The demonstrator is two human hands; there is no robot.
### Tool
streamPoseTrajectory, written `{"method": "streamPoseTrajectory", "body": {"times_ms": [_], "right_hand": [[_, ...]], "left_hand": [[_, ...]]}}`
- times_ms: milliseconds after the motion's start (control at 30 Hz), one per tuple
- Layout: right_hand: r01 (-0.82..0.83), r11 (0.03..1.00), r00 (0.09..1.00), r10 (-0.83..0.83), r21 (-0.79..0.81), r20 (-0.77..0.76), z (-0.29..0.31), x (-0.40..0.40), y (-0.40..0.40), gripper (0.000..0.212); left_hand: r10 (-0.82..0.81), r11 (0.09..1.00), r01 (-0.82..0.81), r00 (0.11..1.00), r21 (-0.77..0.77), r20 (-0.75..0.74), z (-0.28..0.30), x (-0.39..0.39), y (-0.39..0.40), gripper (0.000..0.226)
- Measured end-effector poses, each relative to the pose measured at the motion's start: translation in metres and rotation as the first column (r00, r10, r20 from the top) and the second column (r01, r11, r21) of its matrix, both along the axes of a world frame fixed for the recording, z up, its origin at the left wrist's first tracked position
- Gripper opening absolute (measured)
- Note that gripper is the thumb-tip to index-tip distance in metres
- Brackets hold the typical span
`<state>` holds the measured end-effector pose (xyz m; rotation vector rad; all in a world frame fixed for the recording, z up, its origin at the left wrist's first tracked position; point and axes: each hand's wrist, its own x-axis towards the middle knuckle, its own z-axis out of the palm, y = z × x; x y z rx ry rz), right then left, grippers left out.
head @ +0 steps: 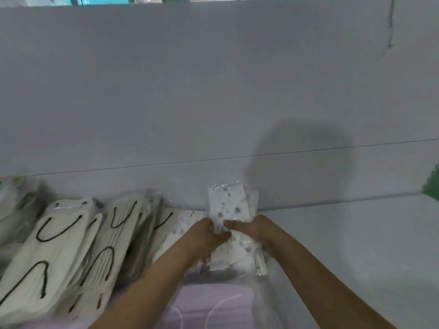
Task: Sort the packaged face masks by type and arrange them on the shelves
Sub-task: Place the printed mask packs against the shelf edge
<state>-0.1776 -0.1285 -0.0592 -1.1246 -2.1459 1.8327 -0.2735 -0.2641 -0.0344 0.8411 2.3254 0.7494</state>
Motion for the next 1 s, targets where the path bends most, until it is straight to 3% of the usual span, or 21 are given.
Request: {"method": "streamPoseTrajectory", "body": {"times_ms": [67, 167, 233, 333, 433, 500, 533, 567, 633, 700, 733, 800, 900, 967, 1000], "right_hand": [[-0.016, 1.000, 0.999, 0.016, -0.018, -0.047, -0.007, -0.002, 0.006, 0.072], [-0.061, 0.994, 0.996, 0.067, 0.094, -0.060, -0.017, -0.007, 0.013, 0.104], [-0.092, 0.996, 0.990, 0.093, 0.016, -0.105, -0.017, -0.006, 0.016, 0.107], [-0.049, 0.981, 0.972, 0.003, -0.190, -0.234, -0.010, 0.011, 0.020, 0.061], [-0.063, 0.951, 0.944, -0.042, -0.304, -0.326, 0.001, 0.027, 0.027, 0.052], [-0.139, 0.942, 0.908, -0.001, -0.304, -0.420, 0.012, 0.039, 0.035, 0.047], [-0.183, 0.936, 0.885, 0.024, -0.300, -0.465, 0.018, 0.046, 0.037, 0.046], [-0.219, 0.929, 0.861, 0.041, -0.298, -0.506, 0.021, 0.052, 0.040, 0.047], [-0.274, 0.900, 0.810, 0.026, -0.339, -0.586, 0.027, 0.064, 0.039, 0.048], [-0.237, 0.917, 0.782, -0.016, -0.321, -0.623, 0.027, 0.066, 0.032, 0.058], [-0.153, 0.951, 0.796, -0.041, -0.267, -0.604, 0.022, 0.064, 0.029, 0.068], [-0.058, 0.974, 0.807, -0.083, -0.219, -0.585, 0.018, 0.062, 0.023, 0.072], [-0.202, 0.903, 0.819, -0.057, -0.379, -0.572, 0.023, 0.067, 0.028, 0.071], [-0.127, 0.960, 0.791, -0.053, -0.248, -0.610, 0.033, 0.076, 0.040, 0.080], [0.043, 0.990, 0.781, -0.117, -0.133, -0.613, 0.040, 0.081, 0.049, 0.085]], "left_hand": [[0.033, 0.996, -0.039, 0.996, 0.076, 0.082, -0.004, -0.002, 0.003, 0.042], [0.070, 0.985, -0.096, 0.983, 0.145, 0.173, -0.002, 0.000, 0.002, 0.028], [0.083, 0.979, -0.125, 0.966, 0.160, 0.247, -0.001, 0.000, 0.002, 0.033], [0.105, 0.956, -0.190, 0.933, 0.223, 0.345, 0.003, 0.008, 0.001, 0.051], [0.141, 0.934, -0.216, 0.955, 0.285, 0.260, 0.009, 0.016, 0.003, 0.083], [0.167, 0.935, -0.192, 0.980, 0.297, 0.107, 0.019, 0.023, 0.003, 0.072], [0.157, 0.935, -0.182, 0.982, 0.303, 0.104, 0.022, 0.024, 0.003, 0.069], [0.100, 0.933, -0.160, 0.976, 0.324, 0.193, 0.023, 0.026, 0.003, 0.073], [-0.043, 0.918, -0.150, 0.883, 0.368, 0.467, 0.028, 0.033, 0.007, 0.074], [-0.147, 0.900, -0.113, 0.831, 0.422, 0.536, 0.034, 0.042, 0.014, 0.053], [-0.175, 0.893, -0.074, 0.852, 0.444, 0.494, 0.036, 0.045, 0.019, 0.041], [-0.202, 0.882, 0.031, 0.927, 0.471, 0.318, 0.041, 0.053, 0.028, 0.044], [-0.147, 0.881, 0.065, 0.979, 0.469, 0.141, 0.041, 0.049, 0.032, 0.055], [-0.115, 0.891, 0.082, 0.992, 0.445, 0.046, 0.045, 0.039, 0.027, 0.065], [-0.115, 0.904, 0.121, 0.993, 0.410, -0.037, 0.049, 0.034, 0.024, 0.070]]}}
